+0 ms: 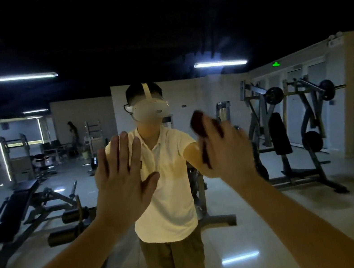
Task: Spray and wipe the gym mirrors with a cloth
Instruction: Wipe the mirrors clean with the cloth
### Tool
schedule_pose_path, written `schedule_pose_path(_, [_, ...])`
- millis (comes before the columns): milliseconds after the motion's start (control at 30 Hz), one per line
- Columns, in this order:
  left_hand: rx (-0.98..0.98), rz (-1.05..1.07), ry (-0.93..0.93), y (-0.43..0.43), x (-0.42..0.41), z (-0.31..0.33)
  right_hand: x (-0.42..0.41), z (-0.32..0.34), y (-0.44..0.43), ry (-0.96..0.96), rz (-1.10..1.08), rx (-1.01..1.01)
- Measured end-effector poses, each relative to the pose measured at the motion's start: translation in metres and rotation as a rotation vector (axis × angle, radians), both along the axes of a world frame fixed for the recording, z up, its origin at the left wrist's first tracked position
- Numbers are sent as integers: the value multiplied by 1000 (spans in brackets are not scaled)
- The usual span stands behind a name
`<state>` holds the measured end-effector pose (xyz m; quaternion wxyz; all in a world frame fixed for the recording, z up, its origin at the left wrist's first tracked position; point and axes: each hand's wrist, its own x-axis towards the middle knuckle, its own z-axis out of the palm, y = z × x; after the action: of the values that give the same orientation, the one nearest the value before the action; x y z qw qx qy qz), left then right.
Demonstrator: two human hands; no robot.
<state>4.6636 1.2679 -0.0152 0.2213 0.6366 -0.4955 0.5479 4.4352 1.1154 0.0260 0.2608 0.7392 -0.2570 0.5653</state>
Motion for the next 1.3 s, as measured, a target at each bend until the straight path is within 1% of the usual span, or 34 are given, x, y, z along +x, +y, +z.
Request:
schedule_pose_path(133, [-7, 7, -16, 0, -2, 2, -46, 44, -42, -382, -65, 261])
schedule_pose_path(167, [-4, 18, -11, 0, -3, 1, -47, 50, -46, -444, -70, 293])
schedule_pose_path(233, [7, 42, -9, 0, -3, 1, -30, 54, -35, -470, -64, 312])
schedule_pose_path(300, [13, 59, -28, 1, -5, 2, 1, 50, -10, -411, -16, 287])
schedule_pose_path(333, [11, 63, -37, 2, -7, 3, 18, 44, 6, -348, 29, 261])
schedule_pose_path(367, [7, 65, -38, 3, -8, 4, 35, 36, 21, -264, 72, 216])
schedule_pose_path(433, [5, 71, -28, 7, -12, 5, 55, 21, 36, -60, 130, 53])
schedule_pose_path(500, [4, 81, -40, 14, -14, 10, 49, 18, 28, 187, 114, -113])
schedule_pose_path(533, [1, 75, -53, 17, -14, 15, 37, 23, 17, 278, 84, -173])
schedule_pose_path(567, [-8, 63, -64, 20, -13, 22, 22, 31, 4, 317, 49, -198])
schedule_pose_path(600, [-19, 54, -73, 21, -12, 32, 5, 41, -9, 307, 13, -188])
schedule_pose_path(667, [-19, 81, -77, 20, -9, 55, -32, 66, -35, 180, -53, -107])
schedule_pose_path(700, [-7, 117, -68, 18, -8, 66, -48, 80, -47, 73, -72, -47])
schedule_pose_path(767, [21, 162, -56, 11, -11, 82, -70, 108, -65, -202, -84, 111])
schedule_pose_path(833, [14, 138, -83, 3, -19, 95, -66, 128, -72, -434, -49, 238])
schedule_pose_path(900, [-42, 69, -127, -9, -26, 108, -43, 134, -55, -507, -3, 250])
schedule_pose_path(933, [-90, 36, -132, -16, -29, 115, -26, 130, -40, -505, 21, 210])
schedule_pose_path(1000, [-172, -3, -107, -29, -31, 126, 11, 113, -8, -408, 79, 113])
schedule_pose_path(1100, [-182, -5, -81, -40, -30, 127, 49, 76, 17, -112, 165, -81])
schedule_pose_path(1167, [-177, -3, -82, -41, -28, 126, 41, 76, 3, 106, 155, -252])
schedule_pose_path(1200, [-180, -2, -84, -40, -28, 126, 26, 86, -7, 194, 144, -293])
schedule_pose_path(1233, [-185, -1, -87, -40, -28, 126, 9, 99, -17, 217, 120, -274])
schedule_pose_path(1300, [-191, 8, -101, -41, -27, 127, -30, 134, -44, 41, 84, -146])
